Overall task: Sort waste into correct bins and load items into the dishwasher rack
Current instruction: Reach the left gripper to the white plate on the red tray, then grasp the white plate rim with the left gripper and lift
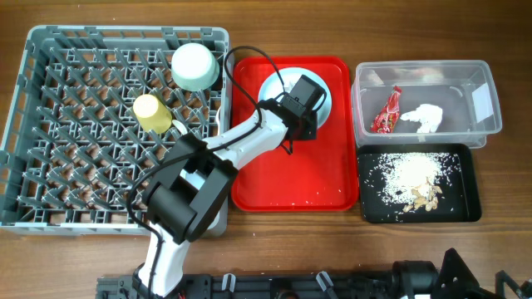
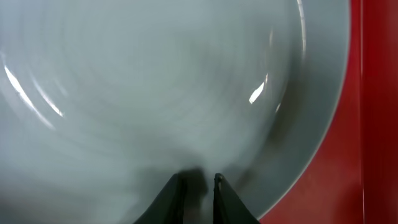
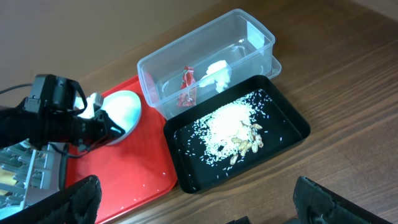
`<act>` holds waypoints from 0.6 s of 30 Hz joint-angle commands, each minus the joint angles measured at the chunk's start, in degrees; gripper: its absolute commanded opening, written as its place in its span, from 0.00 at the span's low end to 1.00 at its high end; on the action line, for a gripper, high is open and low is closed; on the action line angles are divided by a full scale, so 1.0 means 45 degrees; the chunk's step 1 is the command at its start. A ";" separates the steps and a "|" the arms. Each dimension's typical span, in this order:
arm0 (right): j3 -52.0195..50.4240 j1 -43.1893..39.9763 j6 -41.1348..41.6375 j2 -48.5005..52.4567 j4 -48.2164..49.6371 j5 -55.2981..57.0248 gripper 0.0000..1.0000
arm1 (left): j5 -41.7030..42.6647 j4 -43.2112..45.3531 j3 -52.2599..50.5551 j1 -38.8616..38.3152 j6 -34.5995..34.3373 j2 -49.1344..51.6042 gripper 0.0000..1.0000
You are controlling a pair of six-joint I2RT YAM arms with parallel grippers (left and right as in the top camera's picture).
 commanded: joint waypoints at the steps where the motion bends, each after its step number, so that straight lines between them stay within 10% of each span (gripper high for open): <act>1: 0.0019 0.0005 0.0049 -0.0092 0.0024 -0.0010 1.00 | 0.0452 -0.1802 -0.0112 0.0029 0.0447 -0.0369 0.19; 18: 0.0019 0.0005 0.0049 -0.0092 0.0024 -0.0010 1.00 | -0.0068 -0.2710 0.0097 -0.0903 0.0729 -0.3949 0.26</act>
